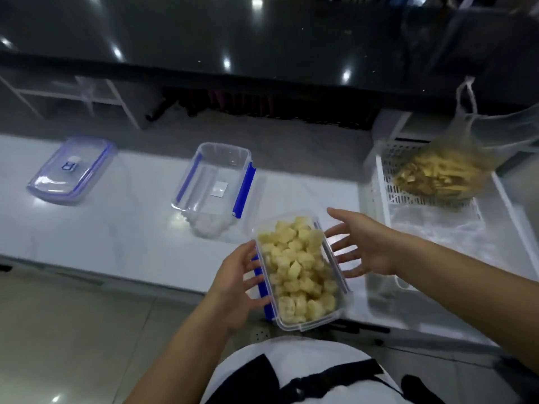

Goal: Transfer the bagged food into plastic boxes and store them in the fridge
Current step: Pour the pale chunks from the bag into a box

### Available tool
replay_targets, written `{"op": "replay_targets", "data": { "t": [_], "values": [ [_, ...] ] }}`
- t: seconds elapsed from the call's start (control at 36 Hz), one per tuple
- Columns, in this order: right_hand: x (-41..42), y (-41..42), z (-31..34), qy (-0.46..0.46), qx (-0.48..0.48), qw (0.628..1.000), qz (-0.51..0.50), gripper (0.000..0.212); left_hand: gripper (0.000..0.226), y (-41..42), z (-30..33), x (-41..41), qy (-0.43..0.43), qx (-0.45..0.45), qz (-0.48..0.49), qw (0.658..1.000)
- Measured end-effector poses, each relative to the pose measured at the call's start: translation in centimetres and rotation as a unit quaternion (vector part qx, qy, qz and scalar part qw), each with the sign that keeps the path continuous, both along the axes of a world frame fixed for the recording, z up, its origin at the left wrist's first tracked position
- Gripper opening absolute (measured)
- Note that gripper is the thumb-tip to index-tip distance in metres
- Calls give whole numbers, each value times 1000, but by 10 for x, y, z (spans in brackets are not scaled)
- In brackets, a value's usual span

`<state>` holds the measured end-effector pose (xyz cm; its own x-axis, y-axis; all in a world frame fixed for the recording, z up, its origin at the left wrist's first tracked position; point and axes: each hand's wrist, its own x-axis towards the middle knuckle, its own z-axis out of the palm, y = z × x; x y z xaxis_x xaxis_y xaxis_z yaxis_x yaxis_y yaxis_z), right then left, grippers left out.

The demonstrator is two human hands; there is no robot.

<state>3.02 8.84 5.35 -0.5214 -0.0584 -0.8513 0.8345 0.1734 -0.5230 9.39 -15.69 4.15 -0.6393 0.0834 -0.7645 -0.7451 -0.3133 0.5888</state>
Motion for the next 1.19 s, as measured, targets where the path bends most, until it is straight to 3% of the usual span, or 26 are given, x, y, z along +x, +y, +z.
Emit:
{"op": "replay_targets", "data": {
  "t": [0.19, 0.39, 0.56, 0.67, 0.86, 1.19],
  "values": [
    [12, -16, 1, 63, 26, 996, -65, 57, 38, -14, 3, -41, 39, -12, -103, 994],
    [23, -16, 2, 61, 4, 987, -148, 59, 47, -25, 6, -76, 17, -11, -186, 982],
    [44, -30, -5, 96, 18, 984, -152, 46, 44, -27, 2, -81, 61, -31, -253, 965],
    [43, -26, -3, 99, -21, 979, -178, 34, 40, -34, 3, -97, 32, -26, -265, 963],
    [23, -41, -2, 127, 24, 976, -174, 42, 38, -29, 10, -121, 81, -54, -273, 957],
    [14, -44, -2, 121, 23, 976, -181, 38, 39, -34, 14, -121, 83, -51, -267, 959]
  ]
}}
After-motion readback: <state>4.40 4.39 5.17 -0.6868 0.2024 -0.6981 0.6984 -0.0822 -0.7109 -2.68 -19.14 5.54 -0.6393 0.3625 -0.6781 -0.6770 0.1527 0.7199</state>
